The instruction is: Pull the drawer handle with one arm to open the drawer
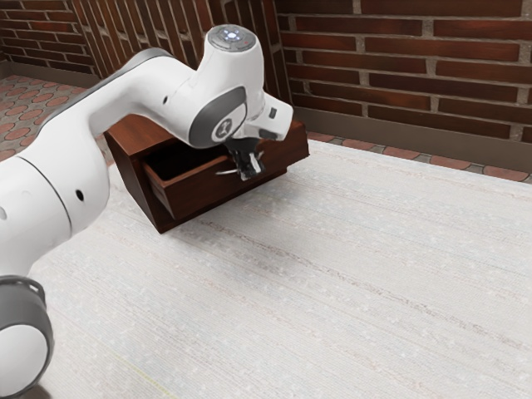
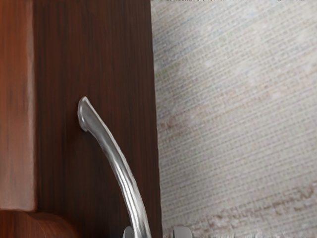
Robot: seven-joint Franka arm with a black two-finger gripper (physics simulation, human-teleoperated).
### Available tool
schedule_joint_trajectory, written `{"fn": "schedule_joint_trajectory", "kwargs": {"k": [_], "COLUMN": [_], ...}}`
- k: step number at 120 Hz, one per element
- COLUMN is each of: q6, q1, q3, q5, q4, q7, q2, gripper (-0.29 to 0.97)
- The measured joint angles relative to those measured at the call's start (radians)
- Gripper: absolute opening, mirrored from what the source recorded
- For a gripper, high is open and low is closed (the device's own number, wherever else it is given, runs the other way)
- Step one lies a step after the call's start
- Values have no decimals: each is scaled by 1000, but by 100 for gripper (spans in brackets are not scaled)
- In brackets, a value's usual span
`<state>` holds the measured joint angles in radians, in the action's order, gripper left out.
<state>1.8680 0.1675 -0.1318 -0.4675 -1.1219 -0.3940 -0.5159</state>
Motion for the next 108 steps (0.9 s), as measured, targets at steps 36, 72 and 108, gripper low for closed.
{"fn": "schedule_joint_trajectory", "kwargs": {"k": [36,72,108], "q6": [-14,-18,-10], "q1": [-68,-102,-91], "q3": [16,31,27], "q5": [15,46,34], "q4": [-86,-83,-77], "q7": [24,49,74], "q2": [64,58,56], "gripper": [-5,-4,-15]}}
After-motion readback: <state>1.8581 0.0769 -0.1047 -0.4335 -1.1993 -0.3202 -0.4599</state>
